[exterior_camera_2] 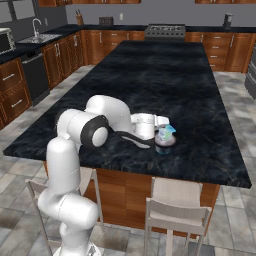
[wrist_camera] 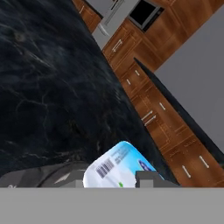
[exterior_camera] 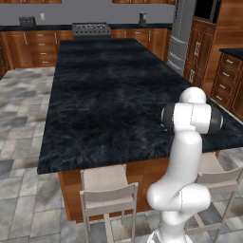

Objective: Stack the yogurt containers by placing the smaller containers on top of the larger containers.

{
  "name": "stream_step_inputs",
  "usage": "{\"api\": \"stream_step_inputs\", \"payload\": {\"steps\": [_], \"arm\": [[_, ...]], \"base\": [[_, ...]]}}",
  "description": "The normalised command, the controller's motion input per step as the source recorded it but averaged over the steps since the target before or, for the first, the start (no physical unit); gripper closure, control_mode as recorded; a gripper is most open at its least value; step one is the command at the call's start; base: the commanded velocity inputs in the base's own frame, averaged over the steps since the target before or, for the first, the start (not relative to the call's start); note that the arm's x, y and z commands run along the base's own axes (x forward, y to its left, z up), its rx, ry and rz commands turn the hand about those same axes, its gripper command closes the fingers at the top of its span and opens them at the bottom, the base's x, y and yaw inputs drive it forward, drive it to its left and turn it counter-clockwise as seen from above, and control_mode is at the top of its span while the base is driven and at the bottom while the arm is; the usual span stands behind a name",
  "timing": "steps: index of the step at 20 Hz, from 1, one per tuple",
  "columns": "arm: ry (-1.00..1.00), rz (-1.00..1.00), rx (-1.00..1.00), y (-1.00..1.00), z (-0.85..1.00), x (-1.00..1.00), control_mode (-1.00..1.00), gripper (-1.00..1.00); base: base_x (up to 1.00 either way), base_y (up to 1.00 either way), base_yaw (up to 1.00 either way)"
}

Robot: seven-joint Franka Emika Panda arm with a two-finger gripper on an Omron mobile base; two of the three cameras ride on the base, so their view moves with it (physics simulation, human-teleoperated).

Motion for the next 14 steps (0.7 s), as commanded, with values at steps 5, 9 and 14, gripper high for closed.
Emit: {"api": "stream_step_inputs", "payload": {"steps": [5,9,14], "arm": [[0.00,-0.02,0.00,0.00,-0.32,-0.33,-1.00,1.00],[0.00,-0.02,0.00,0.00,-0.37,-0.34,-1.00,1.00],[0.00,-0.01,0.00,0.03,-0.38,-0.21,-1.00,1.00]], "base": [[0.00,0.00,0.00],[0.00,0.00,0.00],[0.00,0.00,0.00]]}}
